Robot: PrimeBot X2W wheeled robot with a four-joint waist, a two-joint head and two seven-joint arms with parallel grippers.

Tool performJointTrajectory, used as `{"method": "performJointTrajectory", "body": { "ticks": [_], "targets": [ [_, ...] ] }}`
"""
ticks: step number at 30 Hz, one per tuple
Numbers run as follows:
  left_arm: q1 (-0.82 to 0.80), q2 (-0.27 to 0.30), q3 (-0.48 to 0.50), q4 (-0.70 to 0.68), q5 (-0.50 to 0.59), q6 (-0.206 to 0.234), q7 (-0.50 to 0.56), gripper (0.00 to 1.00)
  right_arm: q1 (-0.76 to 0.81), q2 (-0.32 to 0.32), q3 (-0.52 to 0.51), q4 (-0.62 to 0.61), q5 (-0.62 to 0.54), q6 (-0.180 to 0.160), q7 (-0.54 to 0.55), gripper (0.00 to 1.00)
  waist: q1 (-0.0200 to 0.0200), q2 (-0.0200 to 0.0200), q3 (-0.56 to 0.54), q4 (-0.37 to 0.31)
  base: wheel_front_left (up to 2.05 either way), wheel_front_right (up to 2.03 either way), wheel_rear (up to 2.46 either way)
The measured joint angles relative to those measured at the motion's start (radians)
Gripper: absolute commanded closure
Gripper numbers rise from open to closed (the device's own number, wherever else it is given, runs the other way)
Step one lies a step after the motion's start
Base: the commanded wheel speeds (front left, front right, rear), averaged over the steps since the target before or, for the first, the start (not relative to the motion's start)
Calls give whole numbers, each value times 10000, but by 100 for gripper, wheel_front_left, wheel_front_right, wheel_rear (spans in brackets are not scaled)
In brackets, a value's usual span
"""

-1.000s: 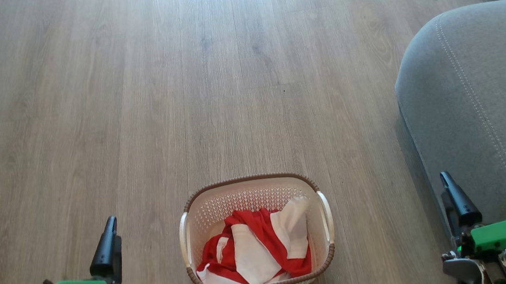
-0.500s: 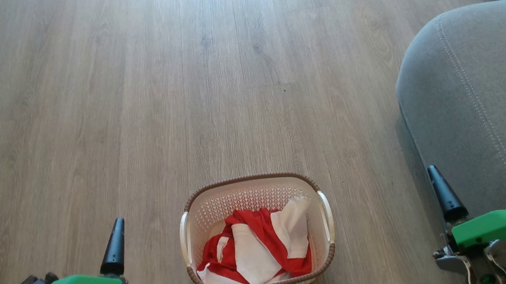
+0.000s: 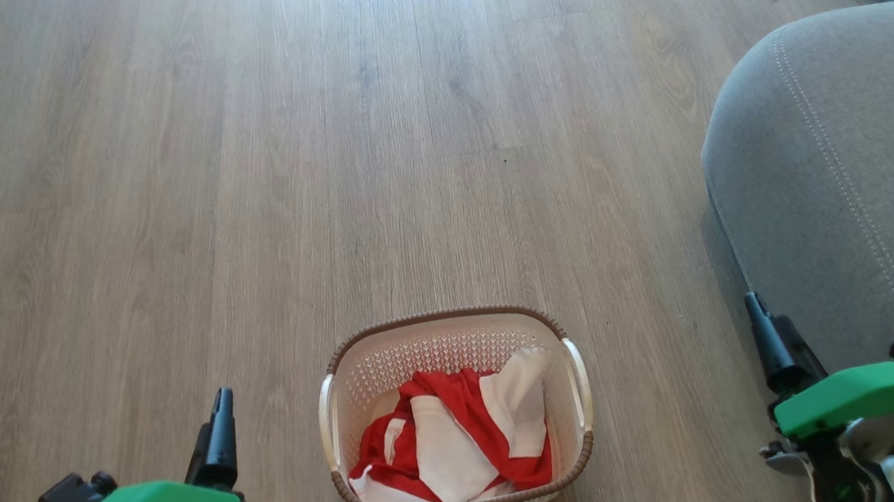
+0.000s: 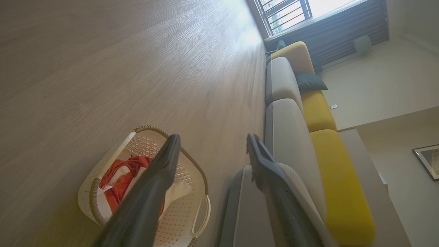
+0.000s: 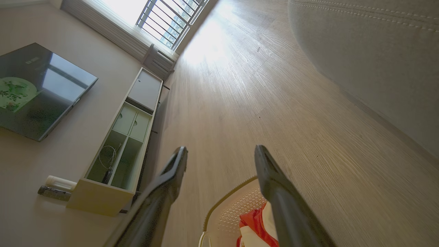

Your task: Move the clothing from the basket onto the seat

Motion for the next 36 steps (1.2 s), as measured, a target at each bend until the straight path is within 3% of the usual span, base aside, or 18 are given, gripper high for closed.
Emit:
{"method": "performJointTrajectory", "body": {
  "ticks": [36],
  "targets": [
    [-180,6,-554,190,4452,433,-986,0,-415,-619,1758,368,-4033,0,-1009,0,0,0,14,1,0,0,0]
  ]
}}
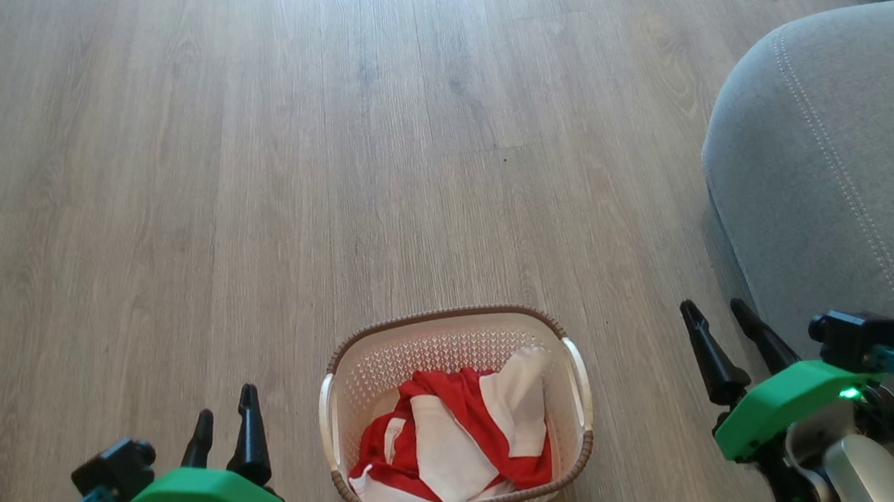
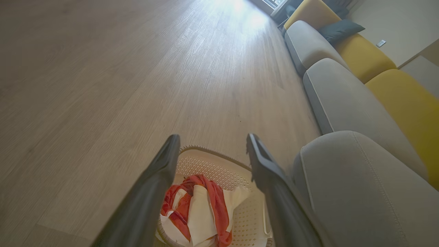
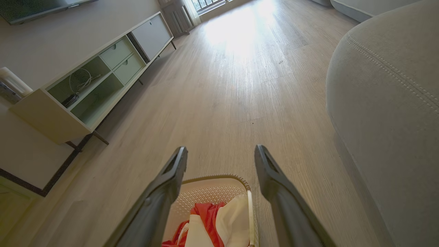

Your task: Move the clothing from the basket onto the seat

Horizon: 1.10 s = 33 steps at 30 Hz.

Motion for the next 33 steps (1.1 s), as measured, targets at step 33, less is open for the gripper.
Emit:
{"method": "performJointTrajectory", "body": {
  "ticks": [33],
  "targets": [
    [-39,12,-301,48,4136,366,-943,0,-374,-69,322,667,-2976,0,-941,0,0,0,22,14,0,0,0]
  ]
}}
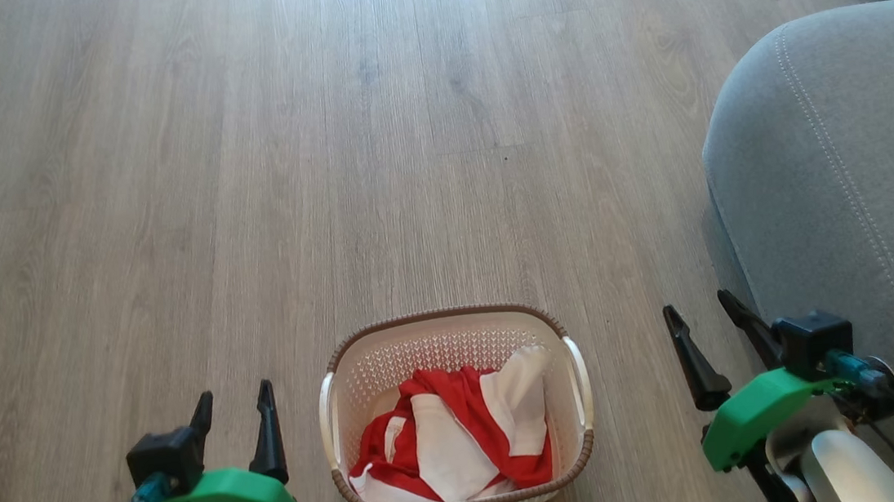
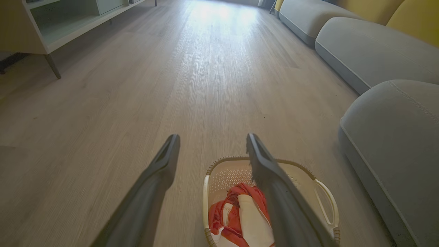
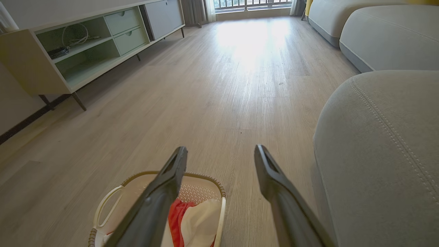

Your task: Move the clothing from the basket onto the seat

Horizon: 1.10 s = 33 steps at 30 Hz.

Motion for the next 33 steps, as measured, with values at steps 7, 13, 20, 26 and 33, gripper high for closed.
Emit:
{"method": "performJointTrajectory", "body": {
  "ticks": [7,13,20,26,33],
  "targets": [
    [-55,2,-4,165,621,0,-148,0,-1,0,2,136,-520,0,-234,0,0,0,14,11,0,0,0],
    [-160,6,-63,230,1095,19,-316,0,-6,0,67,226,-913,0,-345,0,0,0,49,-25,0,0,0],
    [-168,6,-82,257,1093,19,-316,0,-54,-2,67,228,-913,0,-359,0,0,0,108,-64,0,0,0],
    [-180,10,-146,324,1049,15,-316,0,-162,-2,52,190,-913,0,-359,0,0,0,311,-112,0,0,0],
    [-1213,12,-639,320,637,17,-316,0,-792,-2,-261,-272,-913,0,-360,0,0,0,1316,-170,0,0,0]
  ]
}}
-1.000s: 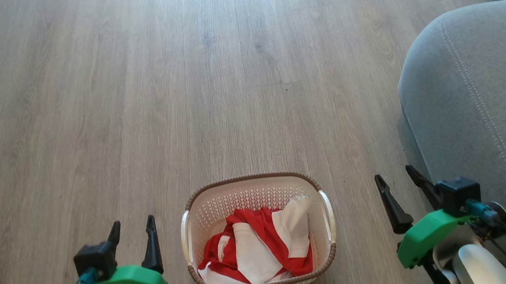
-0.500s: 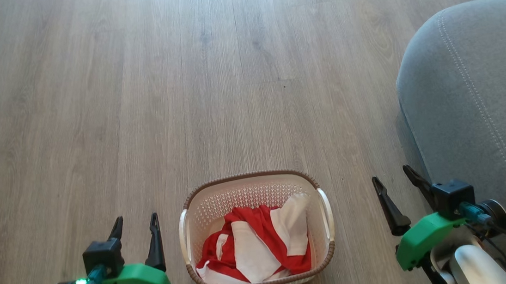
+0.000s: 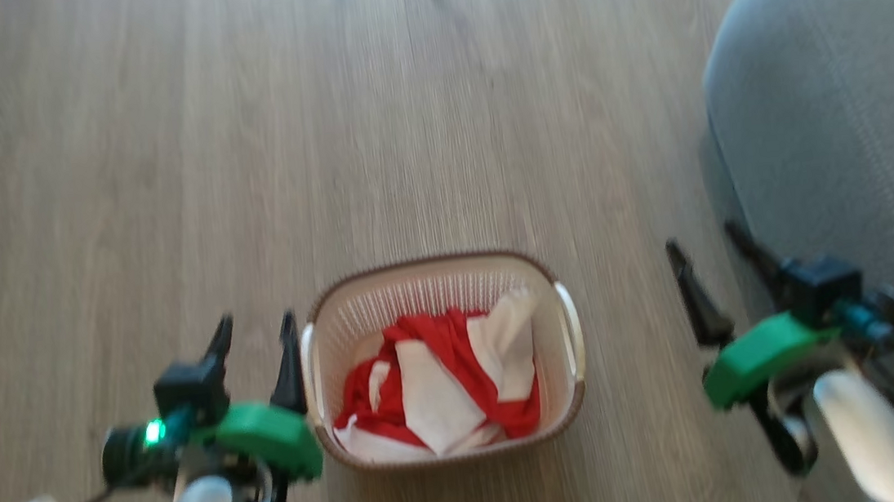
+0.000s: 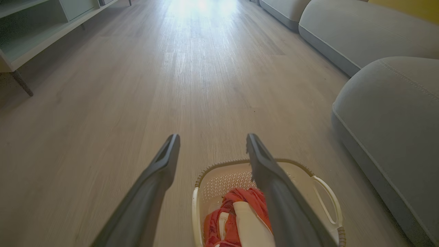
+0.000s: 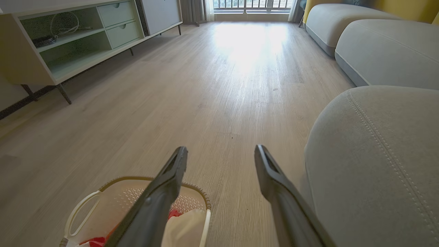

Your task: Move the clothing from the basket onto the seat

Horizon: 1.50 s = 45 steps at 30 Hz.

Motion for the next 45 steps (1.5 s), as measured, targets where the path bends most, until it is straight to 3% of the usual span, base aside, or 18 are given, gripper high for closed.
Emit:
{"method": "performJointTrajectory", "body": {
  "ticks": [7,15,22,31,39,45],
  "targets": [
    [-2195,-2,-1344,731,-226,159,-2,0,-1443,-40,-667,-920,-42,0,-13,0,2,0,1836,-84,0,0,0],
    [-5225,-38,-3346,3568,-986,642,71,0,-2890,-61,-888,-1862,-102,0,-25,0,5,-1,4303,-368,0,0,0],
    [-7244,-40,-4489,5676,-2100,1156,1116,0,-3087,10,-807,-2115,-88,0,-25,0,4,-1,5957,-893,0,0,0],
    [-8355,-40,-5195,7302,-3028,1630,1967,0,-3086,119,-784,-2460,0,0,-25,0,0,-1,6917,-1807,0,0,0],
    [-8968,-40,-5419,8412,-3162,1990,2144,0,-3066,280,-742,-2629,111,0,-25,0,1,-1,7347,-2199,0,0,0],
    [-9234,13,-5421,8704,-3166,1985,2184,0,-3057,389,-719,-2771,205,0,-27,0,0,-1,7736,-2331,0,0,0]
  ]
}}
